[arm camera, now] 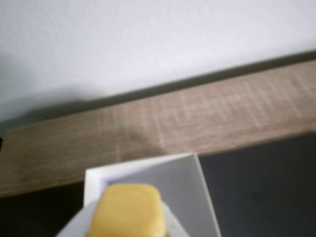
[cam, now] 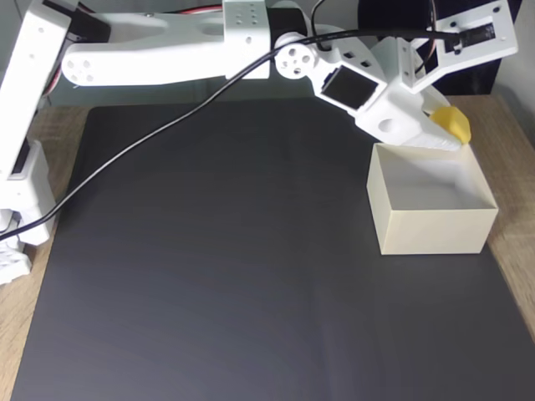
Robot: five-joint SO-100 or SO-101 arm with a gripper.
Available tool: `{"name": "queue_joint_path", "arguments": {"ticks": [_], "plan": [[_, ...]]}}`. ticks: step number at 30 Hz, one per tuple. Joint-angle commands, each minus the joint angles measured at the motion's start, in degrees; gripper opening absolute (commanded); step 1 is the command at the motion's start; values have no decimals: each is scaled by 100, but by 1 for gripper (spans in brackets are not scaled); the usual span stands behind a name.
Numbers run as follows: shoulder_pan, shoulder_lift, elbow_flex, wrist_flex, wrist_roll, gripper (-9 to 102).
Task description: Grasp a cube block and put it in the white box.
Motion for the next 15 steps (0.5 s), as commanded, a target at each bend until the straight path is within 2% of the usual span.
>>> {"name": "queue_joint_path", "arguments": {"ticks": [1, 6, 10, 15], "plan": [[-44, 62, -316, 35, -18, 0], [-9, -18, -316, 26, 26, 1], [53, -70, -325, -44, 44, 10], [158, -105, -325, -53, 26, 28]]}}
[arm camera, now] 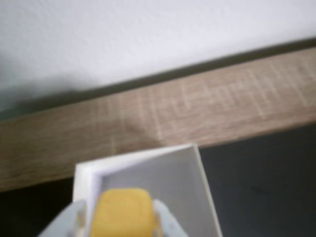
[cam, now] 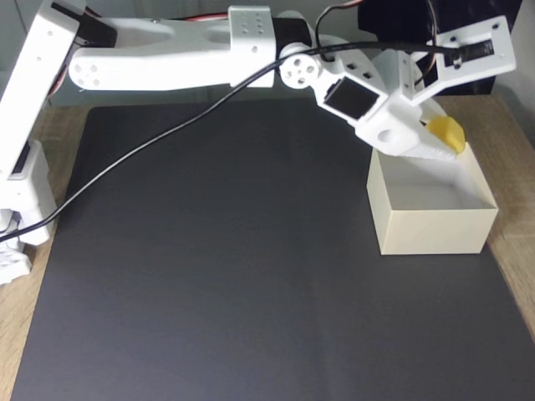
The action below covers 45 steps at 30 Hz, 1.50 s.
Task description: Grasp a cube block and put it in the white box.
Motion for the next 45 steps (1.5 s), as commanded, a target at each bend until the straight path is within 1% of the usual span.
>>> {"name": "queue_joint_path", "arguments": {"ticks": [1, 4, 8, 11, 14, 19, 22, 25, 30, 45], "plan": [[105, 114, -290, -44, 9, 30], [158, 97, -290, -44, 9, 36], [202, 97, -290, -18, 26, 35], [193, 97, -290, 62, 26, 32], [141, 149, -290, 220, 0, 26], [0, 404, -211, 659, -35, 9], [-79, 642, -79, 905, -123, 2], [-176, 993, 352, 905, -202, 0], [-299, 1863, 1441, 835, -229, 0], [-483, 5660, 6354, -448, -229, 0]]}}
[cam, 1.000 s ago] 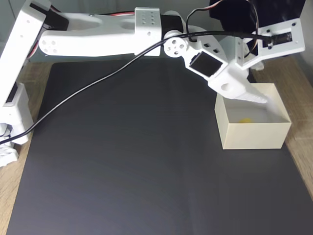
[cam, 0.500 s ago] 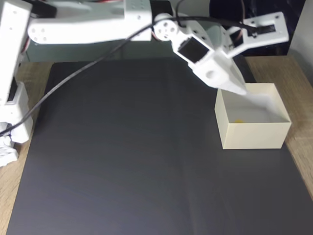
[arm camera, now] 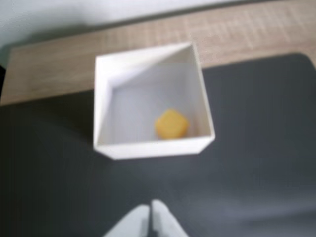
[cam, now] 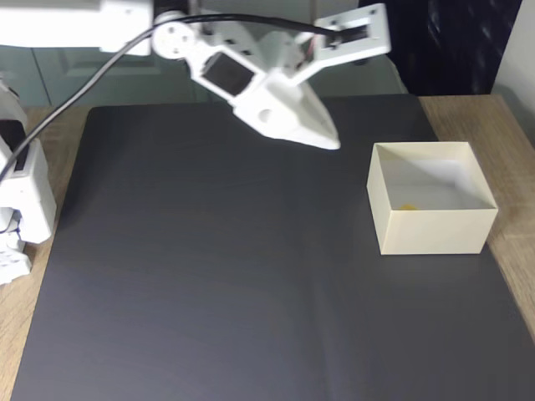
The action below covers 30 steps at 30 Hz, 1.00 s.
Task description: Grasp a cube block and put it in the white box.
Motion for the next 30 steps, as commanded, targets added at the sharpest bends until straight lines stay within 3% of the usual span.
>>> {"name": "queue_joint_path", "arguments": {"ticks": [1, 17, 30], "plan": [[-53, 1020, 879, -220, -26, 0], [176, 4887, 4219, 334, 18, 2], [343, 6864, 5502, 967, 0, 4]]}}
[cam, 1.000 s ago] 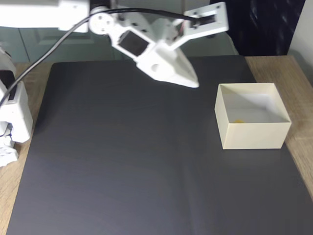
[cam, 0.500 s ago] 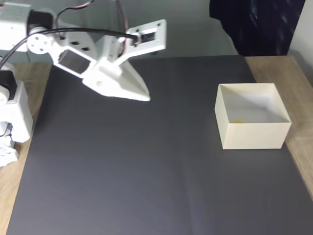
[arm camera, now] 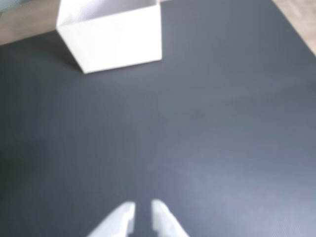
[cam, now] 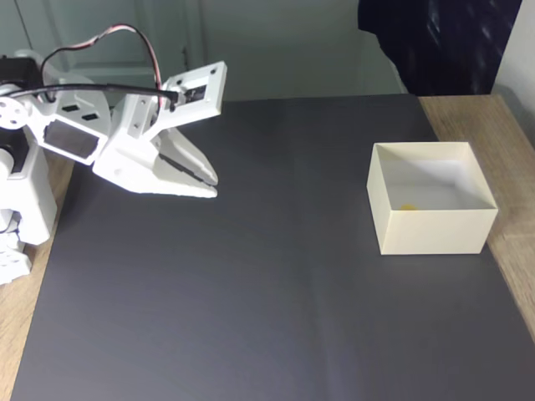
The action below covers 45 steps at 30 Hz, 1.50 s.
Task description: Grasp a cube block and put it in the white box.
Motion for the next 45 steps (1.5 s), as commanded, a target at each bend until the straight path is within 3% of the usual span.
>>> {"name": "queue_joint_path", "arguments": {"ticks": [1, 11, 20, 32, 45], "plan": [[18, 352, 132, 97, 0, 4], [62, 1758, 606, 1274, -26, 4], [-53, 1758, 633, 1661, -88, 0], [-290, 1758, 791, 2927, -369, 0], [-352, 1775, 905, 3472, -510, 0]]}}
